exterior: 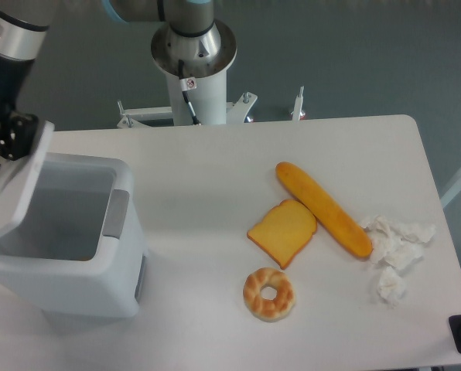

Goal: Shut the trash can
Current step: 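Push the raised lid down toward the trash can opening with the gripper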

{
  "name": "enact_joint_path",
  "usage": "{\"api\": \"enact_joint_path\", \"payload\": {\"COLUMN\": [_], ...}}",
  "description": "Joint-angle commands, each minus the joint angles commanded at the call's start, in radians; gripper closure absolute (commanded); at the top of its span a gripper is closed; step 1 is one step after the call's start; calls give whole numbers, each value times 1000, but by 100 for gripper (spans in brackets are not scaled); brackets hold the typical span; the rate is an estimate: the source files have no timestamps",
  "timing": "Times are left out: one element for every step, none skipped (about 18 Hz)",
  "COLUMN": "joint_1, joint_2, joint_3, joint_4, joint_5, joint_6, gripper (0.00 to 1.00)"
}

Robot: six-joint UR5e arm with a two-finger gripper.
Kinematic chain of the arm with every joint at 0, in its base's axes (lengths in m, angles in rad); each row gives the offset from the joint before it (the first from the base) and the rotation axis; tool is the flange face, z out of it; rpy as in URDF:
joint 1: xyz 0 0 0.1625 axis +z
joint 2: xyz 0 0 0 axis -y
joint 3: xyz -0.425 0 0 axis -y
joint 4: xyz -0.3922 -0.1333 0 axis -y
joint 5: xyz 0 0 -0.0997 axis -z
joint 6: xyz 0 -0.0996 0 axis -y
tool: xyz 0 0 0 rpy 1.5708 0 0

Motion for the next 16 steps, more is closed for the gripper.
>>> {"api": "enact_joint_path", "payload": {"joint_1": [0, 5, 14, 17, 26, 32, 34, 34, 34, 35, 40, 48, 49, 51, 51, 54], "joint_2": [0, 0, -2, -2, -3, -3, -5, -6, -6, -6, -6, -8, -8, -9, -9, -11], "joint_3": [-2, -3, -3, -2, -3, -3, -3, -6, -11, -11, -9, -11, -12, -12, -12, -12], "joint_4": [0, 2, 2, 2, 2, 2, 2, 3, 5, 3, 2, 2, 2, 2, 2, 2], "joint_5": [0, 0, 0, 0, 0, 0, 2, 5, 14, 20, 20, 20, 20, 21, 21, 21], "joint_6": [0, 2, 2, 2, 3, 3, 2, 3, 5, 11, 20, 34, 37, 37, 37, 37], "gripper": [0, 0, 0, 0, 0, 0, 0, 0, 0, 0, 0, 0, 0, 0, 0, 0]}}
